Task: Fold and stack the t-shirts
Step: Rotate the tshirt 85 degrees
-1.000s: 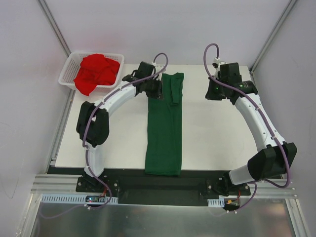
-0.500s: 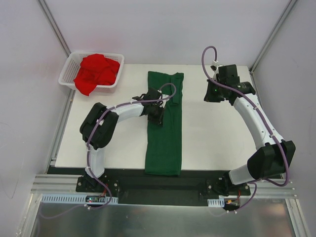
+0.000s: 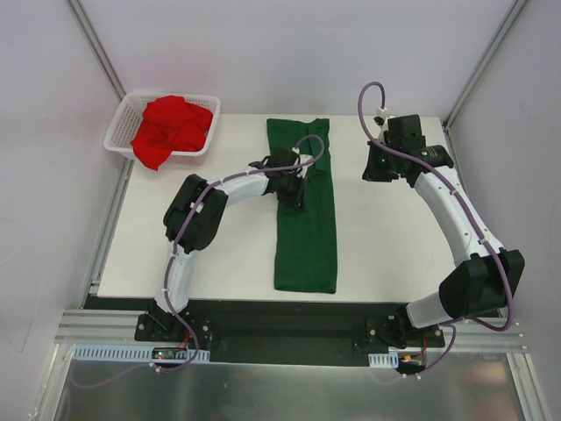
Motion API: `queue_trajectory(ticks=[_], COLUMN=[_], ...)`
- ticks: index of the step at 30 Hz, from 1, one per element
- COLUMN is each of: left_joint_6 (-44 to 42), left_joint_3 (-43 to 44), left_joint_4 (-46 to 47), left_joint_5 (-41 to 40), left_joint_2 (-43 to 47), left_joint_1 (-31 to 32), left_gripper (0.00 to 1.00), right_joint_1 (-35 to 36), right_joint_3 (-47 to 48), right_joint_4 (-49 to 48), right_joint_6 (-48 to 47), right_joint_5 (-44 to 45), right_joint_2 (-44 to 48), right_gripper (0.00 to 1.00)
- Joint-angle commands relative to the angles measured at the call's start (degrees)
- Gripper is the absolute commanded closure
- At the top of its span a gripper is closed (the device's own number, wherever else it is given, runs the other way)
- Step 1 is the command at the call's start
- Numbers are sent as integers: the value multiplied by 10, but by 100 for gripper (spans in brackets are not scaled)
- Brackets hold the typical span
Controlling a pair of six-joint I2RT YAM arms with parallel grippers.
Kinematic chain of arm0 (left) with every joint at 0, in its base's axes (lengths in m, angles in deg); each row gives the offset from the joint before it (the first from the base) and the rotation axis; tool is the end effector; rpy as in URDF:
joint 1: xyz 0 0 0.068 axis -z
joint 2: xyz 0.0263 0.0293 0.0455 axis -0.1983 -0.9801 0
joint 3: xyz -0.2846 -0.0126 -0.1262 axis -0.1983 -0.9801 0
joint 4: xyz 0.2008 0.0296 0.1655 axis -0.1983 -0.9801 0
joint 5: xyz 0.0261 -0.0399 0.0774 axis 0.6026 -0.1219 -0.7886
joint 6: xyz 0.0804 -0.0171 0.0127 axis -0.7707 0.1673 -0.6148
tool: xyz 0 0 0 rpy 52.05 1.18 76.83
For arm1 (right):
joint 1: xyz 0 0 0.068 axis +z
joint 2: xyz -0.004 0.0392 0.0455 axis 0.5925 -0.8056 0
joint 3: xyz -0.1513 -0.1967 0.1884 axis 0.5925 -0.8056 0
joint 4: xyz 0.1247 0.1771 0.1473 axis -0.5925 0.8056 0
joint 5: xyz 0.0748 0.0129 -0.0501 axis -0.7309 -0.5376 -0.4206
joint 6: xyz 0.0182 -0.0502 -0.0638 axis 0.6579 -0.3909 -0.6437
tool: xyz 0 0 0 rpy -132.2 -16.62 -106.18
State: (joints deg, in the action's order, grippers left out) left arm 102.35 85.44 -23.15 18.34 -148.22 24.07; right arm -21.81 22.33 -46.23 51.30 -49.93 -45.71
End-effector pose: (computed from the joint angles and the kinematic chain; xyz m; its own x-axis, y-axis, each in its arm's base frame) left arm 0.4083 -0.3203 0.1662 -0.7660 0.2587 -0.5886 0.5539 0.7303 -0.3999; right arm 0.3311 0.0924 0.3710 -0.6279 -0.2341 -0.7422 -0.3582 0.9336 0.0085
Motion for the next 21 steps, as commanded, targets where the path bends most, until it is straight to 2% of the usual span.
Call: queue_trajectory(ticks=[1,11,18,21], left_joint_6=[-3,26,24,14], left_joint_3=[35,27,9,-10], left_joint_4=[-39,-59,-57,-43], left_joint_5=[-55,-48,-33,-38], left_joint_2=[-61,-46,-32,10], left_joint_1=[-22,-82,-83,-68], left_gripper=[100,100,100,100], right_joint_1=[-3,-4,-3,-3], right_joint_3=[4,6,3,0], right_joint_4=[3,3,0,-1], right_joint_6=[-5,-4,-1,0], right_joint_5=[7,4,-3,-6], right_joint_2=[2,3,4,6], right_gripper=[99,99,99,99])
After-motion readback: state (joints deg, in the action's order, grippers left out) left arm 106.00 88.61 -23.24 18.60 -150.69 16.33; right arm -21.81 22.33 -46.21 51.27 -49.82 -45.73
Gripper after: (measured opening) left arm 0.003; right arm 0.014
